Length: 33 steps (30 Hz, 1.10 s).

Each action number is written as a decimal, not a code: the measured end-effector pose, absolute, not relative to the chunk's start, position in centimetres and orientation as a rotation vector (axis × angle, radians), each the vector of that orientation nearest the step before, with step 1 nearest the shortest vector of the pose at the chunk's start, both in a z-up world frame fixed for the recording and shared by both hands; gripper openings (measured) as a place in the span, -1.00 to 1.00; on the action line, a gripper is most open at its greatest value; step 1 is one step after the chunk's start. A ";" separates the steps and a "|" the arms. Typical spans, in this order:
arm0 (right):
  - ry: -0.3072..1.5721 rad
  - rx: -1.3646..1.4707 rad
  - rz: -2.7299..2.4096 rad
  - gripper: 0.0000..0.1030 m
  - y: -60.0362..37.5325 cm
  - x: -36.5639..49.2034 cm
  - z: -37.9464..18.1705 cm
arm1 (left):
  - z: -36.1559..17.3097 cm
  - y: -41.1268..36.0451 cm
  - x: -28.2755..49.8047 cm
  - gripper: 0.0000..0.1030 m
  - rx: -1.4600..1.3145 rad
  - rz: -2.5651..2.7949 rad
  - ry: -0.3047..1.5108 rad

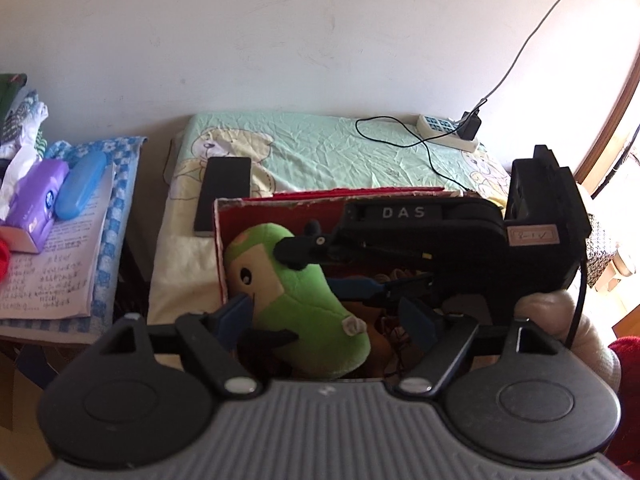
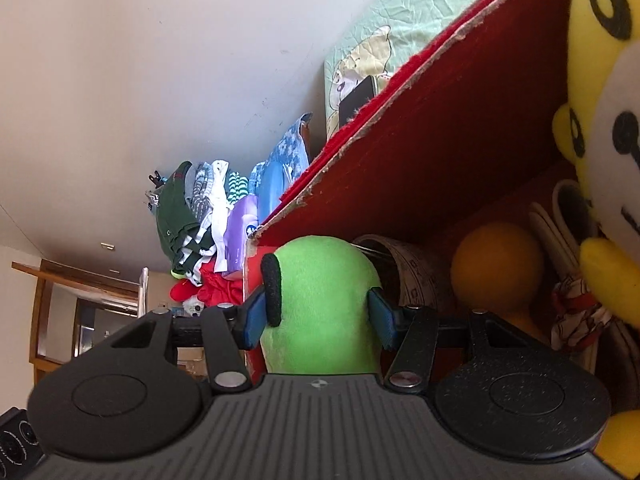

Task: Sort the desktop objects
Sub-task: 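Carry the green plush with the right gripper over the red box, then lower the green plush into the red box and open the right gripper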

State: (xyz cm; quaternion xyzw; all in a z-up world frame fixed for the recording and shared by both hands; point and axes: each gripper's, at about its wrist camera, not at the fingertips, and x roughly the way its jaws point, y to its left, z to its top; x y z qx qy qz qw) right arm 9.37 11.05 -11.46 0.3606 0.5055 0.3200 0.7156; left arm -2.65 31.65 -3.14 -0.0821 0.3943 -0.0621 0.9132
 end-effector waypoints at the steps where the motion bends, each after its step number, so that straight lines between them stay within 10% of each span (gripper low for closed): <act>1: 1.117 0.790 0.716 0.14 11.0 9.4 -11.4 | -3.4 31.6 -2.5 0.53 -0.165 -0.118 0.822; 13: 1.069 0.667 0.737 0.17 9.5 9.6 -9.5 | -4.4 31.2 -1.9 0.44 -0.110 -0.072 0.858; 20: 1.119 0.673 0.769 -0.31 9.3 9.5 -9.6 | -4.2 31.0 -2.3 0.48 -0.114 -0.097 0.855; 33: 1.121 0.655 0.831 -0.27 11.2 8.9 -9.8 | -3.9 30.9 -2.6 0.50 -0.114 -0.084 0.862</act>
